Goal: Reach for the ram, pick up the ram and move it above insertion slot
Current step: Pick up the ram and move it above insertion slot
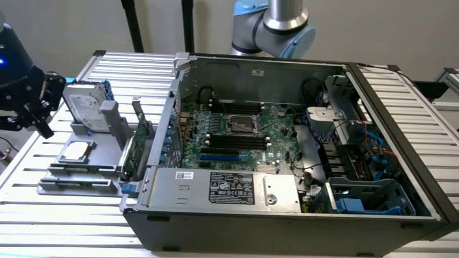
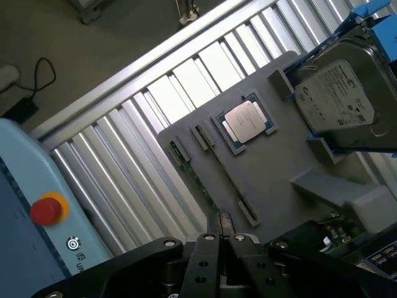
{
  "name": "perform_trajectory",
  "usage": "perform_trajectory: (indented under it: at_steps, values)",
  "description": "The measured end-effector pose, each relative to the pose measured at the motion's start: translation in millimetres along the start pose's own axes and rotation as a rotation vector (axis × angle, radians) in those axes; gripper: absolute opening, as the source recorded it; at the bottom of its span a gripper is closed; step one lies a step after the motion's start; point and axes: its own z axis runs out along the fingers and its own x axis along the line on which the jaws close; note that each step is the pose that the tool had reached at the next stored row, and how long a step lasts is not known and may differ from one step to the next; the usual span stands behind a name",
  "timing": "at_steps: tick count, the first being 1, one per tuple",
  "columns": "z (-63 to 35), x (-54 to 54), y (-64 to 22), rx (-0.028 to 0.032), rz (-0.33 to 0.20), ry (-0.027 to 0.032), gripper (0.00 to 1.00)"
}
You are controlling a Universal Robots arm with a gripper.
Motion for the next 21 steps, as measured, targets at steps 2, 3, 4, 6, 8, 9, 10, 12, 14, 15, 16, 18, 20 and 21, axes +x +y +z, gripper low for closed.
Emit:
perform_trajectory:
  at_steps: [2, 3, 4, 6, 8, 9, 10, 12, 14, 15, 16, 18, 20, 21]
  values:
    - [0.1, 0.0, 0.0, 0.0003, -0.036, 0.0014, 0.11]
    - [0.2, 0.0, 0.0, 0.0004, -0.053, 0.0021, 0.11]
    - [0.2, 0.0, 0.0, 0.0005, -0.071, 0.0028, 0.11]
    - [0.4, 0.0, 0.0, 0.0008, -0.109, 0.0043, 0.11]
    - [0.5, 0.0, 0.0, 0.0010, -0.145, 0.0056, 0.11]
    - [0.5, 0.0, 0.0, 0.0011, -0.163, 0.0063, 0.11]
    - [0.6, 0.0, 0.0, 0.0013, -0.181, 0.0069, 0.11]
    - [0.8, 0.0, 0.0, 0.0015, -0.218, 0.0082, 0.11]
    - [0.9, 0.0, 0.0, 0.0017, -0.254, 0.0094, 0.11]
    - [1.0, 0.0, 0.0, 0.0018, -0.272, 0.0100, 0.11]
    - [1.0, 0.0, 0.0, 0.0018, -0.290, 0.0107, 0.11]
    - [1.1, 0.0, 0.0, 0.0020, -0.326, 0.0120, 0.11]
    - [1.3, 0.0, 0.0, 0.0022, -0.363, 0.0133, 0.11]
    - [1.3, 0.0, 0.0, 0.0023, -0.381, 0.0138, 0.11]
